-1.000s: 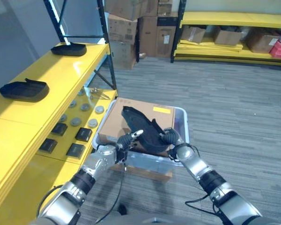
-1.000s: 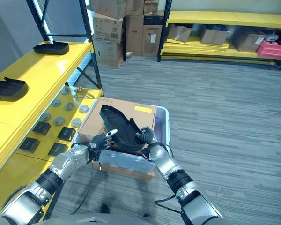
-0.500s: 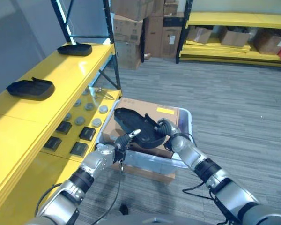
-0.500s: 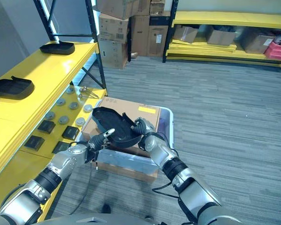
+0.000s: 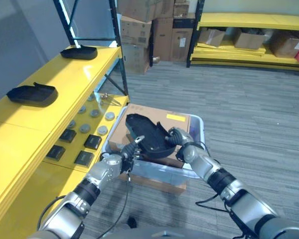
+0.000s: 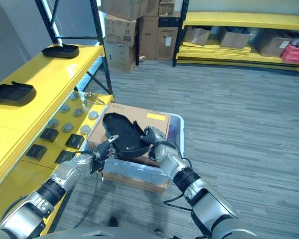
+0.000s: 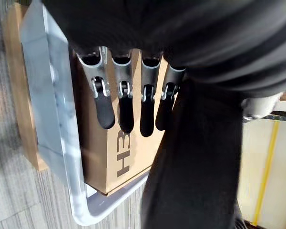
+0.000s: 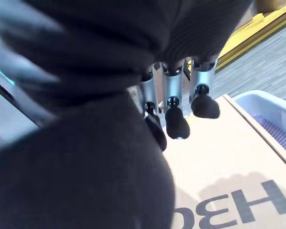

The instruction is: Move parts from the plastic box to the shelf.

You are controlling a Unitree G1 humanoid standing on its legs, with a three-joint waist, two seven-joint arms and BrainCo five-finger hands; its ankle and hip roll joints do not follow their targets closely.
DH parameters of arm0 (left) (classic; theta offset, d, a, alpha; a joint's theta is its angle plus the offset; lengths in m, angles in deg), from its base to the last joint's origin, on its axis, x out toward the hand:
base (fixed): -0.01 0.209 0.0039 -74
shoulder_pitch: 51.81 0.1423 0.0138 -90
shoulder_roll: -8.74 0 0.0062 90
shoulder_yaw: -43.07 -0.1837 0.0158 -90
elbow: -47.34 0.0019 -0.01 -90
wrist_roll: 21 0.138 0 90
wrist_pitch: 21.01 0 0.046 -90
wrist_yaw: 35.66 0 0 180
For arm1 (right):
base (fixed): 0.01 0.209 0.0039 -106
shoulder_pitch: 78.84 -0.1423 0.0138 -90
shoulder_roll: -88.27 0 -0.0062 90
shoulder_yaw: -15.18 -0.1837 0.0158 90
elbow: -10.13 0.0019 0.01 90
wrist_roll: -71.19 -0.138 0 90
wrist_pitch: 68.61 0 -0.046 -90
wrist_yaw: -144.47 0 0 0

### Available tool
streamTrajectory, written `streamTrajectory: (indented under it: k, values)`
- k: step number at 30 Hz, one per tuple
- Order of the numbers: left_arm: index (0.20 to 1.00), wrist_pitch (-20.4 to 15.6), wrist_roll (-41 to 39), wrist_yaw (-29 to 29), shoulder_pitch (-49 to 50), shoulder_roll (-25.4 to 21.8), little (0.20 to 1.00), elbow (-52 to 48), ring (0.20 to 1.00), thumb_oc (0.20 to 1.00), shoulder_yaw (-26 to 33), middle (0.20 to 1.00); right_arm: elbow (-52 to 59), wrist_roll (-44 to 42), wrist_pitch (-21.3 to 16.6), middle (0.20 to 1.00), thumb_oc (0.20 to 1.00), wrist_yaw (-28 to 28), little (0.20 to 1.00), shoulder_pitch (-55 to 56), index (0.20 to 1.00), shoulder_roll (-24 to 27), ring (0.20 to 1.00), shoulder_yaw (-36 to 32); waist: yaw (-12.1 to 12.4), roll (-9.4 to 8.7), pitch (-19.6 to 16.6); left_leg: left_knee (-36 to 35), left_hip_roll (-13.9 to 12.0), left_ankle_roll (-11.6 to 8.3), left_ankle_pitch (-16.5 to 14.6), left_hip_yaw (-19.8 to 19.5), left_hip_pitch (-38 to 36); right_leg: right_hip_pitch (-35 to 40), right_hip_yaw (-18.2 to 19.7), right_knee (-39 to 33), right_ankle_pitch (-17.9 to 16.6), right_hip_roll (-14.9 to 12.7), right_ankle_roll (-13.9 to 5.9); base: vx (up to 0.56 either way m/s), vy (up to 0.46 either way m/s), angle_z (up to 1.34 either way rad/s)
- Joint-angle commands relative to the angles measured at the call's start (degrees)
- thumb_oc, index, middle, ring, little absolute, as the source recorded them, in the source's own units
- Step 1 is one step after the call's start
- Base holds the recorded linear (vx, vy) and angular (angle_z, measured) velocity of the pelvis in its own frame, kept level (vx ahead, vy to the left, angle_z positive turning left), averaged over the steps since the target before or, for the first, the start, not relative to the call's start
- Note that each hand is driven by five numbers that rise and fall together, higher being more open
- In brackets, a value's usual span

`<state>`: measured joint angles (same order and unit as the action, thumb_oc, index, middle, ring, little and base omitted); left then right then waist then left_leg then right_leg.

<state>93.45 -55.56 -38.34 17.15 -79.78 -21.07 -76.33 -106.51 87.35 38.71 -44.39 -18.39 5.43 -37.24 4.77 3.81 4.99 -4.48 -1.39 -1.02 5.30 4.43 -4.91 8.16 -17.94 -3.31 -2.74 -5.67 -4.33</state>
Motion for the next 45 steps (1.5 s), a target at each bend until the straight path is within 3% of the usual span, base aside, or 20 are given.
streamTrajectory:
  k: [1,11,13,18,19,20,21,26,30,36,43,45]
  values:
    - [0.200,-5.96,1.24,-0.06,-5.72,3.39,0.200,2.54,0.200,0.200,-1.35,0.200,4.52,-1.67,-4.33,0.200,0.200,-1.16,0.200,-4.81,0.200,-2.97,0.200,1.37,1.20,-3.11,-0.70,0.81,-1.13,-1.10,-2.43,-1.85,0.78,-1.42,1.97,0.50,-1.52,-5.56,-5.39,0.00,0.000,0.00]
    - [0.200,-10.04,3.87,-1.50,-5.85,3.63,0.200,1.97,0.200,0.200,-0.21,0.200,3.68,-6.04,-4.26,0.200,0.200,-3.25,0.200,-3.51,0.200,-4.20,0.200,-0.16,1.08,-2.98,-0.46,0.54,-1.13,-1.15,-2.34,-1.85,0.46,-1.13,1.90,0.31,-1.58,-5.60,-5.35,0.00,0.000,0.00]
    - [0.200,-13.93,5.69,-4.02,-5.92,2.98,0.200,0.01,0.200,0.200,0.62,0.200,3.78,-10.30,-3.25,0.200,0.200,-4.46,0.200,-3.12,0.200,-4.61,0.200,-0.86,1.37,-2.93,-0.15,0.57,-1.02,-1.23,-2.35,-2.19,0.45,-0.95,1.75,0.18,-1.68,-5.66,-5.31,0.00,0.000,0.00]
    - [0.200,-16.47,7.94,-8.33,-5.31,1.26,0.200,-4.32,0.200,0.200,3.13,0.200,5.07,-21.97,-2.10,0.200,0.200,-5.82,0.200,-1.54,0.200,-5.23,0.200,-2.83,1.73,-2.97,0.29,0.46,-1.02,-1.43,-2.18,-2.52,0.28,-0.53,1.38,-0.08,-1.81,-5.69,-5.19,0.00,0.000,0.00]
    - [0.200,-16.77,8.27,-8.81,-5.18,0.85,0.200,-4.93,0.200,0.200,3.62,0.200,5.35,-23.63,-2.12,0.332,0.332,-5.89,0.332,-1.22,0.332,-5.47,0.332,-3.32,1.79,-2.96,0.37,0.47,-1.01,-1.46,-2.16,-2.56,0.27,-0.49,1.30,-0.07,-1.83,-5.71,-5.19,0.00,0.000,0.00]
    - [0.200,-17.34,8.50,-9.14,-4.98,0.48,0.200,-5.33,0.200,0.200,4.11,0.200,5.78,-25.61,-2.32,0.586,0.586,-6.42,0.586,-0.79,0.586,-5.63,0.586,-3.80,1.82,-2.97,0.42,0.46,-1.01,-1.49,-2.13,-2.62,0.25,-0.47,1.23,-0.05,-1.85,-5.72,-5.17,0.00,0.000,0.00]
    - [0.200,-17.97,8.79,-9.31,-4.62,-0.08,0.200,-5.95,0.200,0.200,4.98,0.200,6.52,-27.75,-2.59,1.000,1.000,-7.02,1.000,0.08,1.000,-5.67,1.000,-4.59,1.84,-2.99,0.48,0.45,-1.03,-1.53,-2.08,-2.70,0.22,-0.44,1.15,-0.03,-1.87,-5.72,-5.13,0.00,0.000,0.00]
    - [0.200,-20.06,11.89,-12.59,-3.94,-1.33,0.200,-7.43,0.200,0.200,8.35,0.200,4.31,-36.67,-7.49,1.000,1.000,-9.96,1.000,1.59,1.000,-6.72,1.000,-9.34,2.29,-2.99,0.47,0.35,-0.90,-1.55,-2.03,-3.04,0.21,-0.21,0.53,-0.16,-1.89,-5.80,-4.89,-0.01,0.011,0.04]
    - [0.200,-22.35,12.14,-14.77,-2.85,-1.62,0.200,-6.31,0.200,0.200,10.65,0.200,5.45,-37.47,-12.21,1.000,1.000,-12.10,1.000,4.23,1.000,-7.21,1.000,-12.74,1.94,-3.00,0.21,0.33,-0.90,-1.47,-2.02,-2.72,0.39,-0.41,0.53,-0.18,-1.86,-5.91,-4.88,-0.01,0.022,0.09]
    - [0.200,-26.31,14.93,-17.57,0.22,-3.18,0.200,-5.56,0.200,0.200,13.79,0.200,7.30,-36.63,-16.36,1.000,1.000,-17.31,1.000,9.63,1.000,-5.01,1.000,-18.56,1.01,-3.04,-0.06,0.13,-0.73,-1.12,-2.24,-2.02,0.64,-0.95,0.97,-0.29,-1.85,-6.07,-5.04,-0.01,0.015,0.01]
    - [0.200,-32.30,17.80,-19.52,5.83,-6.88,0.200,-7.71,0.200,0.200,20.20,0.200,4.32,-34.17,-15.30,1.000,1.000,-17.37,1.000,18.33,1.000,-1.07,1.000,-25.35,0.36,-3.27,-0.23,-0.01,-0.22,-0.67,-2.68,-1.58,0.97,-1.48,1.49,-0.18,-1.66,-6.45,-5.33,-0.02,0.025,-0.08]
    - [0.200,-34.99,20.98,-20.09,11.03,-10.23,0.200,-12.46,0.200,0.200,26.77,0.200,-1.45,-33.33,-14.39,1.000,1.000,-14.84,1.000,24.79,1.000,-0.72,1.000,-29.70,0.05,-3.24,-0.37,-0.33,0.34,-0.32,-2.95,-1.41,1.26,-1.92,1.67,0.03,-1.64,-6.88,-5.64,-0.02,0.041,-0.09]
